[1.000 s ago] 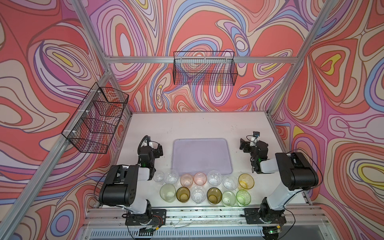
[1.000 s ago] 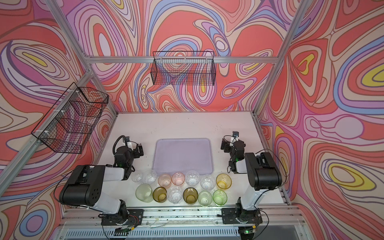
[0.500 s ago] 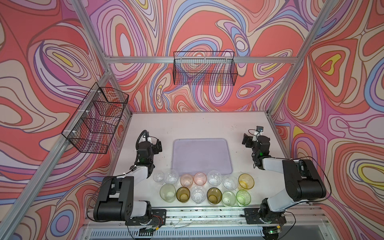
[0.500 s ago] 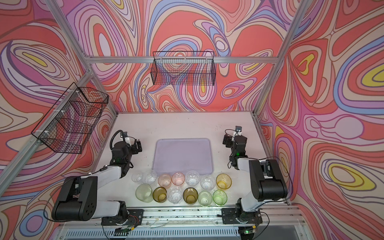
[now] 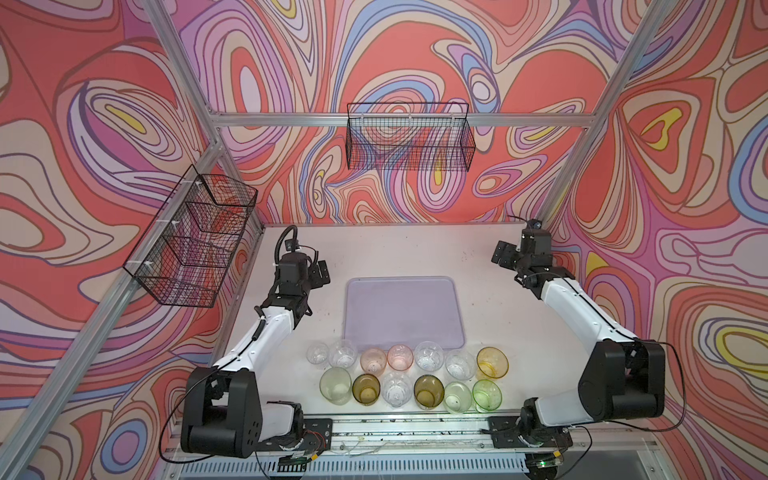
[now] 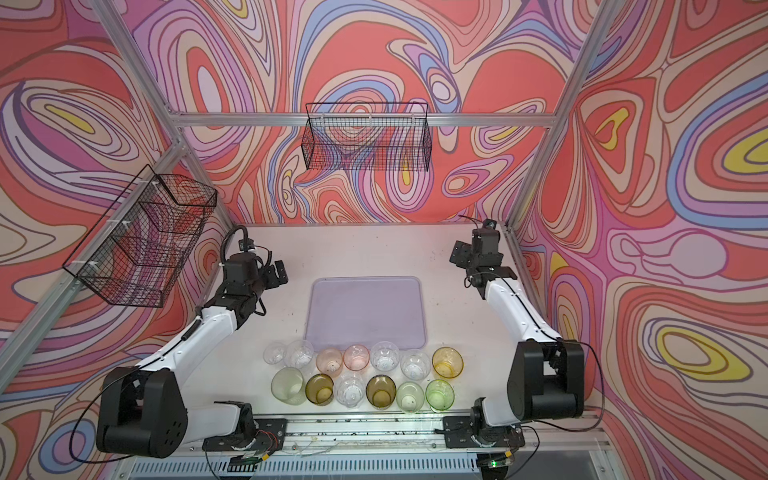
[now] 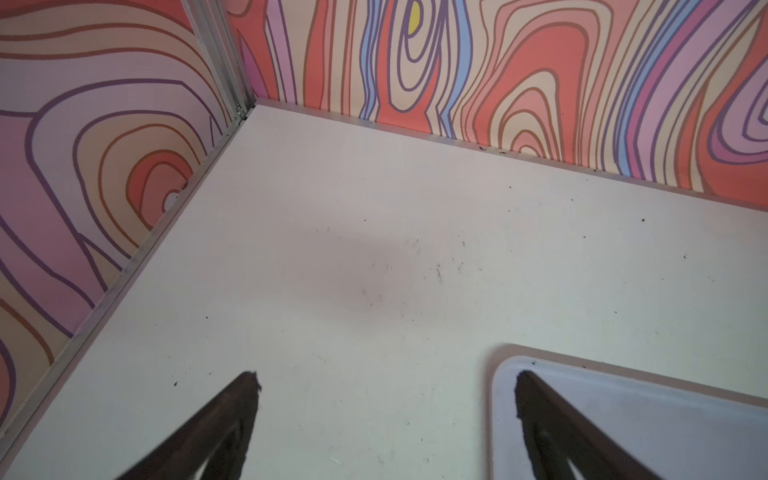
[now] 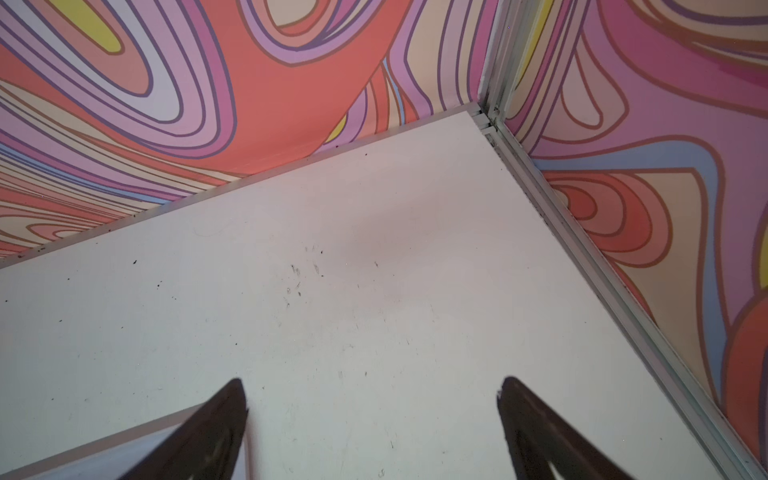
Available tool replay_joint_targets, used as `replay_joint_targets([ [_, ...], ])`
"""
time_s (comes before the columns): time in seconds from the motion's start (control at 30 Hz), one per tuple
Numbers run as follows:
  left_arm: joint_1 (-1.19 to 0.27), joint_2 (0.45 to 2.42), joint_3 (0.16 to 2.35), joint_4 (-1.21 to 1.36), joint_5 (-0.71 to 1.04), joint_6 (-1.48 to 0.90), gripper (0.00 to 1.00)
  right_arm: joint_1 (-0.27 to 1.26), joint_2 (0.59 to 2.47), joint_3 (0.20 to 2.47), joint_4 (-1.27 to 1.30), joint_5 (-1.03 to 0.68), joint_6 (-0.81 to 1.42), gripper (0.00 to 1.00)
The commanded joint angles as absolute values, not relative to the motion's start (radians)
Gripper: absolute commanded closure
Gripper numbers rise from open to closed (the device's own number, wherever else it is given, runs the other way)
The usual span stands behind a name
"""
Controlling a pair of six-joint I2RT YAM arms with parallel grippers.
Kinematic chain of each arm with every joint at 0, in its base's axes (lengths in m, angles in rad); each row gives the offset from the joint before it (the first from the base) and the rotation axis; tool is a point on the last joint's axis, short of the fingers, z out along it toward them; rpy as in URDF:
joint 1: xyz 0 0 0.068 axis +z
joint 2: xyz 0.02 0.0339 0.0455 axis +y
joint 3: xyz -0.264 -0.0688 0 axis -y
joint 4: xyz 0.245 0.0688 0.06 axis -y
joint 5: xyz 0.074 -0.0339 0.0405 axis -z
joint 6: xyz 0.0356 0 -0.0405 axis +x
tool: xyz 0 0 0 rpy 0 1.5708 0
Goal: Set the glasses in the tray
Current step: 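Raise both arms and lower the right gripper onto the yellow cup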
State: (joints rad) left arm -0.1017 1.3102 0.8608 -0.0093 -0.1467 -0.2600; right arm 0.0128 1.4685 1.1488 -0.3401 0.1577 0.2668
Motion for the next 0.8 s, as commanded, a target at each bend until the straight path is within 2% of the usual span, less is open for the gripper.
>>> replay_joint_targets([
  [0.0,-0.130,1.298,0.965,-0.239,-0.103,-0.305,0.01,0.018,1.507,1.250,-0.726,0.098,0.330,0.01],
  [0.2,-0.138,1.379,1.148,-0.465,0.104,-0.308,0.01,0.020,1.511,1.361,-0.996,0.013,0.325,0.02],
  [0.5,-0.174,1.416,1.302,-0.630,0.253,-0.224,0.00,0.043,1.404,1.386,-1.289,-0.013,0.362,0.10],
  [0.77,-0.175,1.397,1.250,-0.576,0.307,-0.160,0.00,0.109,1.268,1.278,-1.417,-0.026,0.452,0.14],
])
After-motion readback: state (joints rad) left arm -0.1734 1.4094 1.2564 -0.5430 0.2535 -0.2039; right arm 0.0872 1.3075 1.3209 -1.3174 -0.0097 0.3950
